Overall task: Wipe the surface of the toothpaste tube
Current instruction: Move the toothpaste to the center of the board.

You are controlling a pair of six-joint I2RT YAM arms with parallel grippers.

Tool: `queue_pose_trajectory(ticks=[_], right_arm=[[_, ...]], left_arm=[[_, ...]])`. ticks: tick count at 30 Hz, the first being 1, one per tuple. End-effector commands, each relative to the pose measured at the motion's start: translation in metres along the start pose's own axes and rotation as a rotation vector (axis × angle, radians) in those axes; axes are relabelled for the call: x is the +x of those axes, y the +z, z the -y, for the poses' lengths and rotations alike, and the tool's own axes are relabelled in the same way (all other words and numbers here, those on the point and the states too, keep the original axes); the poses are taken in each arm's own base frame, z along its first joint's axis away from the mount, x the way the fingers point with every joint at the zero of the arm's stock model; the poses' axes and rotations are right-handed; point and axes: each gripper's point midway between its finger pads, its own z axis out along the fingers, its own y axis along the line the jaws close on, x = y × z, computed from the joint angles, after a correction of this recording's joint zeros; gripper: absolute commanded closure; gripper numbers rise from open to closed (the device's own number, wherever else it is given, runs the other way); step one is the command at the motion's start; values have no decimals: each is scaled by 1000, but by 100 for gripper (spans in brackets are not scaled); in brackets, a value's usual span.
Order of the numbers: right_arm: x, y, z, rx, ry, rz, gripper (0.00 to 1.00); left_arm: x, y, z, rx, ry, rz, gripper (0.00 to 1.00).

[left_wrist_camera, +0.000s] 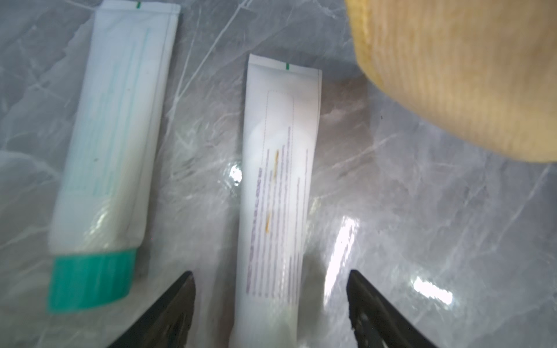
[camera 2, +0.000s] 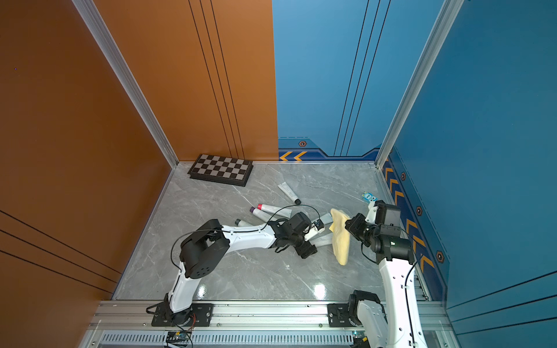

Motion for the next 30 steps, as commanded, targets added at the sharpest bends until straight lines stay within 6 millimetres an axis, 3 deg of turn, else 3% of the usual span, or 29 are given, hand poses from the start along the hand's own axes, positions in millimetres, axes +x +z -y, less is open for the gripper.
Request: queue_pose_trajectory(ticks=[1,4,8,14,18,24,30], right_arm=[[3,-3,1,5,-8,-10,100],[6,-2,-5,10,-51,-21,100],[13,3,-21,9,-129,-53,100],[30,17,-44,18,-238,-100,100],[36,22,-53,20,-273,-114,100],[40,25,-55,24,-293,-123,100],[40,25,-55,27,-300,-118,100]], left_arm=[[-8,-52,-30,-102,-96,81,18],[4,-86,-58,-186,-174,113,16],[30,-120,-111,-284,-334,134,15],[93,-130,-168,-359,-515,57,15],[115,-123,-188,-361,-588,18,15],[129,-119,-208,-350,-649,0,15],[138,-122,-205,-323,-693,-3,15]])
